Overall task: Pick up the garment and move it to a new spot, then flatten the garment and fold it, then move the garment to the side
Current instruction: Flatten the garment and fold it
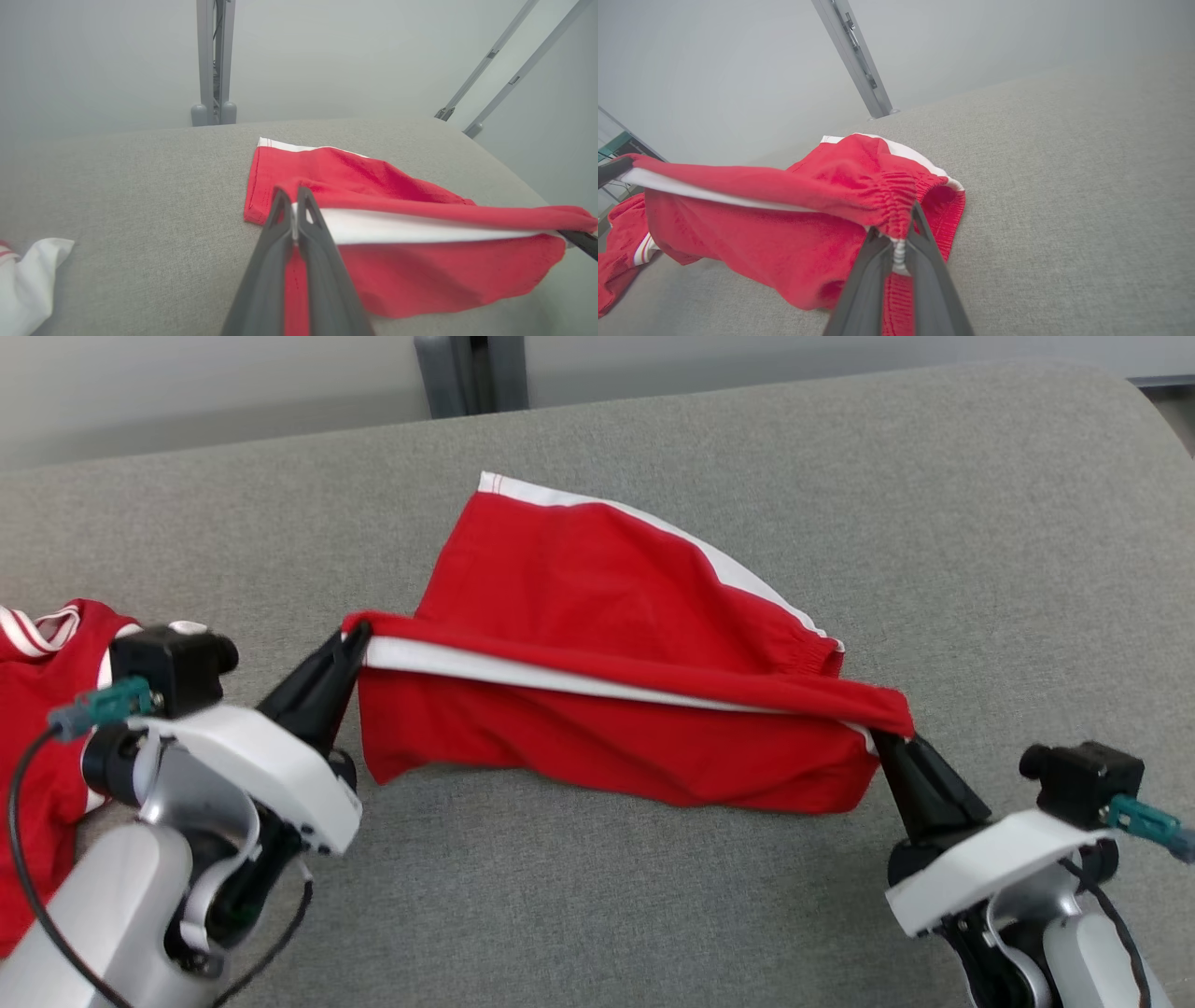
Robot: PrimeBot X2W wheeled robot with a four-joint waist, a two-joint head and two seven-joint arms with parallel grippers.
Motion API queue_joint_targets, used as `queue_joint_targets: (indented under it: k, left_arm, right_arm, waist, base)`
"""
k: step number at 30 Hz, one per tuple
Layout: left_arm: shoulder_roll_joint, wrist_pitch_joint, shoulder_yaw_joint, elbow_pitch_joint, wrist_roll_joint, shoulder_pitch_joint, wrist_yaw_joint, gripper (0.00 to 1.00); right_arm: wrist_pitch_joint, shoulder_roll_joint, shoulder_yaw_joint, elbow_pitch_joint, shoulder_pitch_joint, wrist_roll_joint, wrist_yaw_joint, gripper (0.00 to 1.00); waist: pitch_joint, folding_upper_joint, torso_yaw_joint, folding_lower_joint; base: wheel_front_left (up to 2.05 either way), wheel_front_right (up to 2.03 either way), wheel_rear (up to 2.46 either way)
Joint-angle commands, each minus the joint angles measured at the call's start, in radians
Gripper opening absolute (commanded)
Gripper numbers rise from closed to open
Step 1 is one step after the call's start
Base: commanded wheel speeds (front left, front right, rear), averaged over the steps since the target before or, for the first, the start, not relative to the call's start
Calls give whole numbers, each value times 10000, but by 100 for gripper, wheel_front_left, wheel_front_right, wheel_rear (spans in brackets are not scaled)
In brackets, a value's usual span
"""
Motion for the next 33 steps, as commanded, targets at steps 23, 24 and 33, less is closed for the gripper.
queue_joint_targets:
  k: [23, 24, 33]
  left_arm:
    - [-467, 1410, -642, 7660, -8, -7152, -2380, 0]
    - [-493, 1439, -679, 8152, -58, -7466, -2442, 0]
    - [-697, 877, -997, 9687, -161, -8251, -2677, 0]
  right_arm:
    - [-2205, 273, 2828, 4469, -5379, 1942, -3, 0]
    - [-2382, 272, 3143, 4793, -5679, 2217, -3, 0]
    - [-3082, 277, 4451, 5816, -6564, 3471, -3, 0]
  waist:
    - [2498, -1, -1974, 0]
    - [2593, -1, -2091, 0]
    - [2758, -1, -2311, 0]
  base:
    - [0, 0, 0]
    - [0, 0, 0]
    - [0, 0, 0]
